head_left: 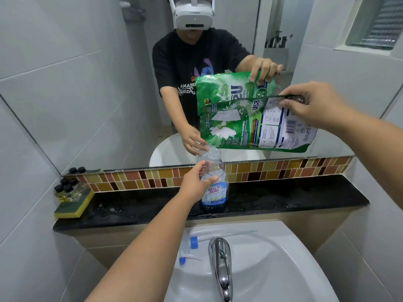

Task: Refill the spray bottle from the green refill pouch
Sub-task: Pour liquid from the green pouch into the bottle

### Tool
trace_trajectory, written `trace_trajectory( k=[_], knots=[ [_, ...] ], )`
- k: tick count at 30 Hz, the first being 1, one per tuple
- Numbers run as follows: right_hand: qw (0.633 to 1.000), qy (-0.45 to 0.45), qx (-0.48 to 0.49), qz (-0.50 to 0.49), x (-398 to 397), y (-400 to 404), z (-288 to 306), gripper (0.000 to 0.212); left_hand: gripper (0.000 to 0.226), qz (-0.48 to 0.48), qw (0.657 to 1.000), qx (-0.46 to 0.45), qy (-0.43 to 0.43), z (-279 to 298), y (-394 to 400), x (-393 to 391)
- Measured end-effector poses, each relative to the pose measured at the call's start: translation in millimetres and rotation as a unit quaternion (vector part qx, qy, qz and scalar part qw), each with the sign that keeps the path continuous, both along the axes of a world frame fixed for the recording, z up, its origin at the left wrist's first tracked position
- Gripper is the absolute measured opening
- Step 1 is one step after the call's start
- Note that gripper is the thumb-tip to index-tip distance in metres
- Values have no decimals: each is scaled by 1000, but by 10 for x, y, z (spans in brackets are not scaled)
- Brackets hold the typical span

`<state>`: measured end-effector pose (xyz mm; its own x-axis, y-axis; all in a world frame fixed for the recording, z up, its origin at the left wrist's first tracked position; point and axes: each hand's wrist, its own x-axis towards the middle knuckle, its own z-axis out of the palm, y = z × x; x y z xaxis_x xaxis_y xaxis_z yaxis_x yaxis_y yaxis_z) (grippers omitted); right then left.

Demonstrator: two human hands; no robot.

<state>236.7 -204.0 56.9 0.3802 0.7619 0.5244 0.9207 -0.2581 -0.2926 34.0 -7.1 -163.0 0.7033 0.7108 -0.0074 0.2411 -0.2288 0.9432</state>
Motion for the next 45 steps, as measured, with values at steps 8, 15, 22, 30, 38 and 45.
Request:
trace_trajectory(
  k=[8, 15, 22, 30, 38, 45],
  knots=[
    [999, 28, 20, -9, 97, -12, -154, 15, 59, 1, 1000, 6, 0, -10, 4, 2],
    [998, 53, 33, -8, 104, -58, -297, 9, 55, 0, 1000, 4, -5, -23, 7, 0],
    [997, 63, 48, -8, 78, -86, -360, 14, 55, 3, 1000, 10, -1, -26, 4, 4],
    [995, 79, 65, -10, 99, -99, -422, 15, 56, -1, 1000, 18, 2, -28, 11, 4],
    [992, 92, 83, -8, 80, -136, -464, 11, 57, -1, 1000, 15, 1, -31, 14, 10],
    [982, 141, 122, -8, 110, -156, -555, 10, 56, -3, 1000, 17, 1, -35, 24, 5]
  ],
)
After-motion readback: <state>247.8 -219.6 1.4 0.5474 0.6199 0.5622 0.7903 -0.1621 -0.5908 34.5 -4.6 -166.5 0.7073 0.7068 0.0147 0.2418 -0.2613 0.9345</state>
